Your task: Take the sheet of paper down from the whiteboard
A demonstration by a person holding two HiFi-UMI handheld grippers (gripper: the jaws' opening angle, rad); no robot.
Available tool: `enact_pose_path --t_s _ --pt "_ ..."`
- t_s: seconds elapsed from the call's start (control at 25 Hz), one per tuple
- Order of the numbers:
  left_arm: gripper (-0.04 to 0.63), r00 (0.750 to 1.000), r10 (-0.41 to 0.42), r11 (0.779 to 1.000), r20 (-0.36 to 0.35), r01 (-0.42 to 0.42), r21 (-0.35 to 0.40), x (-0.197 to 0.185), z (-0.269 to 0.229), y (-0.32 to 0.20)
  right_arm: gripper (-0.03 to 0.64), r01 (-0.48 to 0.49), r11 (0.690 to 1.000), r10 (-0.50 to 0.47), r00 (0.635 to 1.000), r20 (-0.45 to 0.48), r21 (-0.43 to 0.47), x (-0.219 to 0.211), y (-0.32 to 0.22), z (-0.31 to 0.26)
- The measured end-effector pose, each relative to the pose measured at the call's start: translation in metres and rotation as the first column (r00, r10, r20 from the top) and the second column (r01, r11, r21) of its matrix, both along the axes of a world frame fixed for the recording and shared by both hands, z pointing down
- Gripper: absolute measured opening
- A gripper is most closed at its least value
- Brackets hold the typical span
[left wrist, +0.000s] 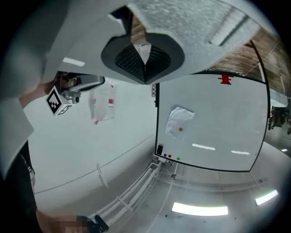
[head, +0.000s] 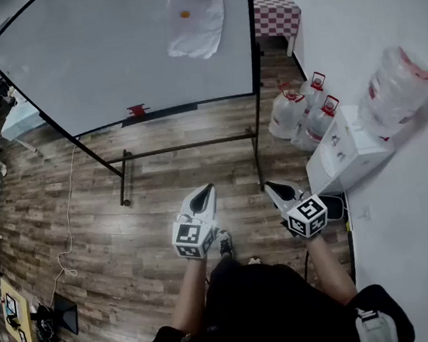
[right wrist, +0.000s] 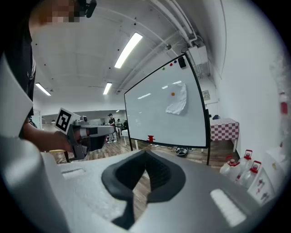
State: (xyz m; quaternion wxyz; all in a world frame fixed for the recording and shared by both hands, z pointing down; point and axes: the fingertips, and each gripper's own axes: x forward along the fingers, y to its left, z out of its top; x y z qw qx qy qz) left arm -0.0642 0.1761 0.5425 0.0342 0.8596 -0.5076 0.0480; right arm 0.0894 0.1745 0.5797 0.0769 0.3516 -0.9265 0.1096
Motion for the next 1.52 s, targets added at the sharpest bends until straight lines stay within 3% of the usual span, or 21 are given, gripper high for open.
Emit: enact_pose_path --t_s 0.56,0.88,1.52 --pt "0.011 1.0 -0.008 1.0 -0.003 0.008 -0.006 -0.011 -0.003 -0.009 0.003 0.006 1.0 -0.006 1.0 -0.005 -0.013 -0.01 -0.01 0.003" --pt "0.011 1.0 -0.023 1.0 -0.003 0.023 0.0 -0.025 -0.002 -0.023 0.003 -0.057 0.998 0.058 0.998 0.025 -0.032 -0.01 -0.03 0.005" --pt "0.011 0.999 0.006 1.0 -0.039 -0.006 -0.02 -0.067 0.002 -0.12 0.003 -0.093 0.994 0.093 0.996 -0.006 -0.049 -0.05 -0.118 0.006"
